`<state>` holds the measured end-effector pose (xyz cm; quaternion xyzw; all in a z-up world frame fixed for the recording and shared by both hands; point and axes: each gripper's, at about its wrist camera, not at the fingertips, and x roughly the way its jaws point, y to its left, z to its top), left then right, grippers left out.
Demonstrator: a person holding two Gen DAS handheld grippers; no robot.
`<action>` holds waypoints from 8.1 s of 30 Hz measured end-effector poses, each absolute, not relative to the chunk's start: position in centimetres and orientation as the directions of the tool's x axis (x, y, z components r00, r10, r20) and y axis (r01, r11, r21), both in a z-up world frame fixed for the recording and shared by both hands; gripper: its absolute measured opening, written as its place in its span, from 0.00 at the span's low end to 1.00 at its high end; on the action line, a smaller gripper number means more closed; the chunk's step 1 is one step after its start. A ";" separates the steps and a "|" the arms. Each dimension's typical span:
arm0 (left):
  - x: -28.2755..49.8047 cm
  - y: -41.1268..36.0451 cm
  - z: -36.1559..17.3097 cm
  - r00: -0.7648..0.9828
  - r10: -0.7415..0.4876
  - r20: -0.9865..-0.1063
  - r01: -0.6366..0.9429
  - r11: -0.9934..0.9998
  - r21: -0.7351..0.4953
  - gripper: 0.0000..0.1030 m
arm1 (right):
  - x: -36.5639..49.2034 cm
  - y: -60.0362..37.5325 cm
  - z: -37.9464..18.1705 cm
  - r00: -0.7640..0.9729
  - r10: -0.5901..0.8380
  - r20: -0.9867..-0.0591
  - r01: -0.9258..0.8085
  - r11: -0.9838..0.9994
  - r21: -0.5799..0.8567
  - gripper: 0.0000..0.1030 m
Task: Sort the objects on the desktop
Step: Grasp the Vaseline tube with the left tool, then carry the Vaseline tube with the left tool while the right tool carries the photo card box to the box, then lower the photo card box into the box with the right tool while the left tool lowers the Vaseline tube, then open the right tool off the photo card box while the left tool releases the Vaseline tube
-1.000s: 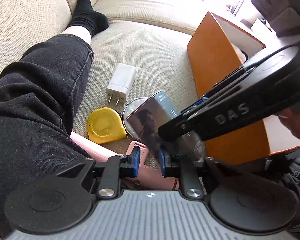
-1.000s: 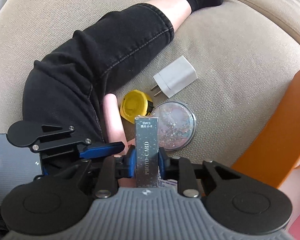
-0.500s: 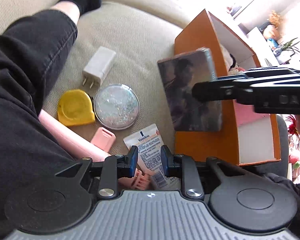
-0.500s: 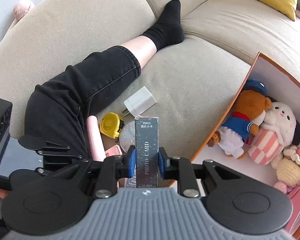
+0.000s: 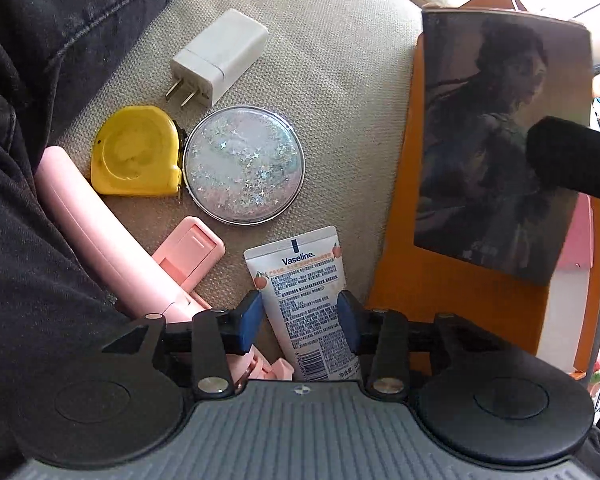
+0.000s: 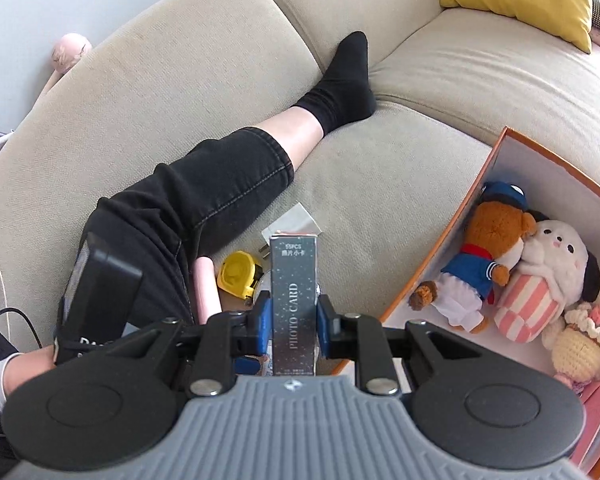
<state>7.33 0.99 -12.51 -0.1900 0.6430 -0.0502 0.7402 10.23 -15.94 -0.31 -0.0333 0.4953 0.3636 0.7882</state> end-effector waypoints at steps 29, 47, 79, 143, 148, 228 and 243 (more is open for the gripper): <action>3.8 0.8 -7.2 0.460 -0.335 -0.822 0.004 0.927 -0.375 0.12 | 8.7 -18.9 1.8 0.322 0.574 -0.752 -0.545 0.762 0.348 0.23; 4.8 2.0 2.7 0.700 -0.351 -0.622 0.091 0.908 -0.410 0.10 | 6.2 -26.0 4.3 0.478 0.502 -0.720 -0.389 0.857 0.339 0.24; 10.0 -12.8 -5.8 0.519 -0.427 -0.740 0.366 0.894 -0.259 0.10 | 7.5 -29.7 -7.3 0.286 0.272 -0.919 -0.232 0.950 0.209 0.23; 11.7 -15.2 -5.8 0.523 -0.490 -0.697 0.385 0.866 -0.320 0.07 | 13.6 -30.5 -2.8 0.369 0.043 -0.928 -0.066 0.998 0.020 0.24; 11.8 -16.1 -6.7 0.547 -0.493 -0.676 0.341 0.869 -0.358 0.07 | 12.7 -31.3 -1.3 0.421 0.086 -0.903 -0.080 0.995 0.058 0.24; 6.1 -2.1 1.4 0.644 -0.390 -0.659 0.223 0.919 -0.325 0.33 | 4.5 -23.0 3.6 0.602 0.425 -0.676 -0.471 0.873 0.129 0.53; 5.2 5.6 -2.0 0.513 -0.252 -0.820 0.149 0.967 -0.204 0.33 | 7.0 -12.6 0.6 0.397 0.464 -0.792 -0.695 0.715 0.071 0.51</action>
